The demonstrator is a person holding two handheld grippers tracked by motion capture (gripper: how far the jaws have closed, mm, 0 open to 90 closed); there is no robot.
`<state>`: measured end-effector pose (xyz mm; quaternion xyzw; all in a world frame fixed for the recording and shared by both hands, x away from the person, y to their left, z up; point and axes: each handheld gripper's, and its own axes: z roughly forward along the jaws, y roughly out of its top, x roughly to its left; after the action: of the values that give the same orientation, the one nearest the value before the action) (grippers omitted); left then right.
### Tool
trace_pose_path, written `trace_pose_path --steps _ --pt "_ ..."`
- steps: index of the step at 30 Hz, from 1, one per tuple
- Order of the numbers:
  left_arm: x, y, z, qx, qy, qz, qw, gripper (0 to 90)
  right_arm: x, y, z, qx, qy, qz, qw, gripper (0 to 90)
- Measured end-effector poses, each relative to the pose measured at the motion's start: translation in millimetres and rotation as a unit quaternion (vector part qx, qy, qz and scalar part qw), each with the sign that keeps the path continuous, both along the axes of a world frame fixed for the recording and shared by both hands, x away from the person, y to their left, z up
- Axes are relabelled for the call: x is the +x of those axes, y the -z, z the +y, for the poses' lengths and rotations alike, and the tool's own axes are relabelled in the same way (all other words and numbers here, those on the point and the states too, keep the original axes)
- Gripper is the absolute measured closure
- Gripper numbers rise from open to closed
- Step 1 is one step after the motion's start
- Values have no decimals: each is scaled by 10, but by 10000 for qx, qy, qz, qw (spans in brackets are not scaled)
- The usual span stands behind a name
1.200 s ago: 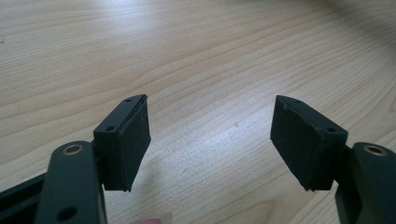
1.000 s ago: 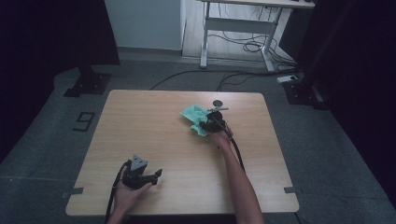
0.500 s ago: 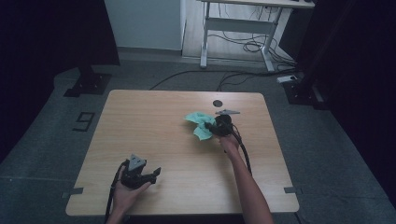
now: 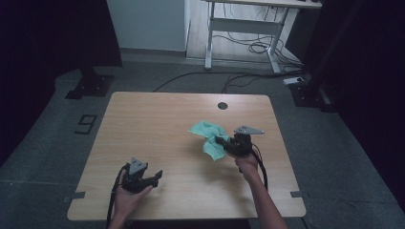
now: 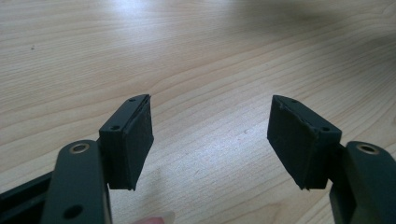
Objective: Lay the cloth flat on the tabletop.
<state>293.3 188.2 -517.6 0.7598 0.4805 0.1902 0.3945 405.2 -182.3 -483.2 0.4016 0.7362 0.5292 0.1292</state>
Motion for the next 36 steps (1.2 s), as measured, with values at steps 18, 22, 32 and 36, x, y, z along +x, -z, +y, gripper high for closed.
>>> trace_pose_path --steps 18,22,32,36 --pt "-8 37 -59 89 56 36 9999 314 -548 157 23 115 -370 -8 9993 780" --pt "-12 33 -64 90 63 29 9999 314 -630 206 75 114 -479 14 9988 780" --pt "-16 27 -60 97 61 22 9999 315 -746 306 198 31 -753 112 9971 779" --pt "-21 23 -74 102 78 0 9999 315 -802 407 293 -105 -933 221 9953 777"
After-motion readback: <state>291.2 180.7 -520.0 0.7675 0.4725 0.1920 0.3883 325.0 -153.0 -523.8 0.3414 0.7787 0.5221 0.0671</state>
